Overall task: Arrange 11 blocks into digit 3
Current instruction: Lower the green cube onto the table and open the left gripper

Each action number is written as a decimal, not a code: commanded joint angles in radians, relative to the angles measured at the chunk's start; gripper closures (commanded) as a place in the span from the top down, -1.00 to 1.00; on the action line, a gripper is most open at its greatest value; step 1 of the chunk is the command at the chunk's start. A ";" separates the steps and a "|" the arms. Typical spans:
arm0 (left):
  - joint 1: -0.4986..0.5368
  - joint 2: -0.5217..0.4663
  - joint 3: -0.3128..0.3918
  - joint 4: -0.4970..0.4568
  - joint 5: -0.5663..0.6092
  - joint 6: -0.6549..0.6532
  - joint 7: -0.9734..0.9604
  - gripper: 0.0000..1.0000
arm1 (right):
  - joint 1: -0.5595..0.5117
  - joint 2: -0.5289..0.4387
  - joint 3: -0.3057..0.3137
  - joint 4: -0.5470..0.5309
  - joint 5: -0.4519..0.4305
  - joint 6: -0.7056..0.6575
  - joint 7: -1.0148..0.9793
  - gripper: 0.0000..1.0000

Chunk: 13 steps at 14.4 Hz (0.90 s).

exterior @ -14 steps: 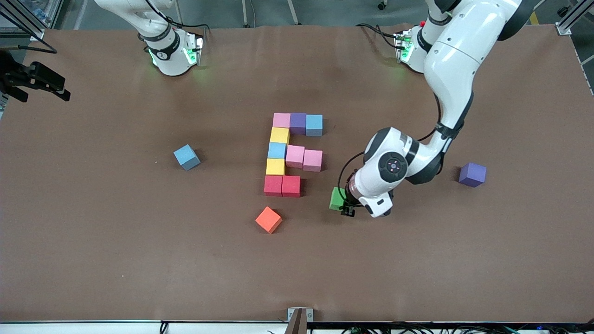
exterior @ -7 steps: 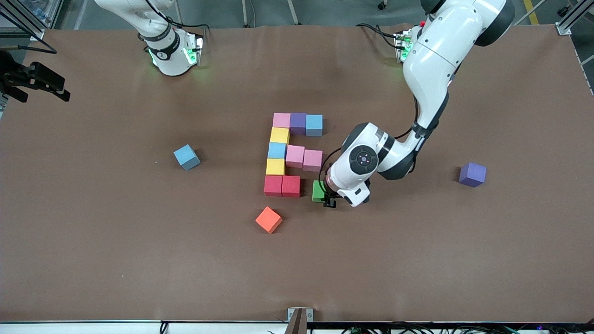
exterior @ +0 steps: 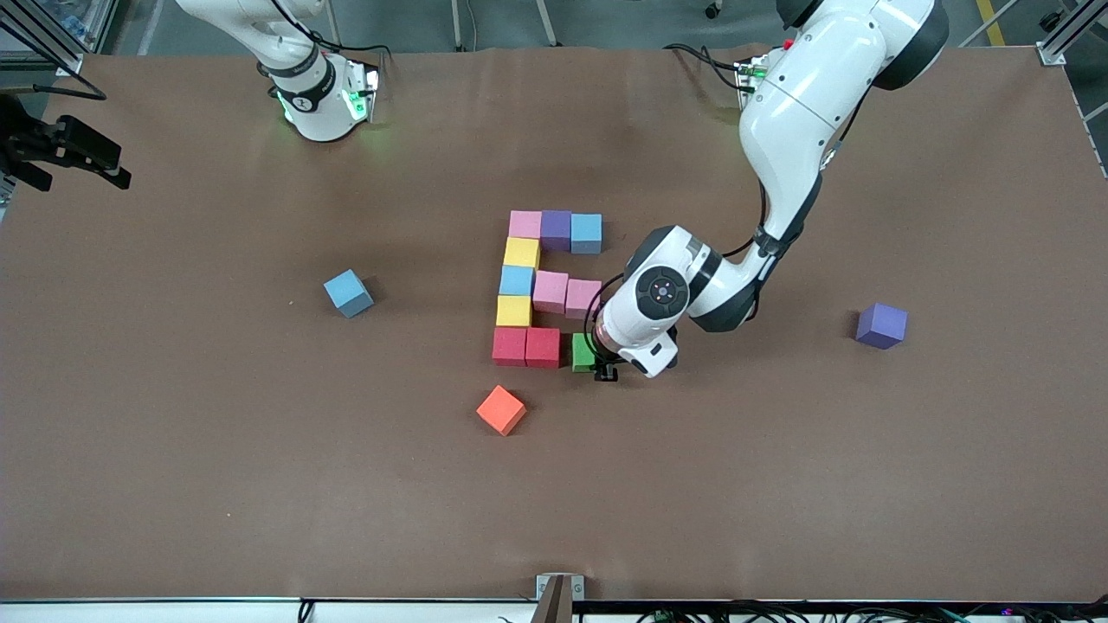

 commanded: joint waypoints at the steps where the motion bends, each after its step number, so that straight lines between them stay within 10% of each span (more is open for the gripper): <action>1: -0.021 0.014 0.011 0.023 -0.004 0.016 -0.026 -0.64 | 0.007 -0.034 -0.001 -0.035 0.001 0.013 0.011 1.00; 13: -0.041 0.025 0.012 0.023 0.071 0.021 -0.015 -0.58 | 0.005 -0.034 0.000 -0.036 0.009 0.015 0.011 1.00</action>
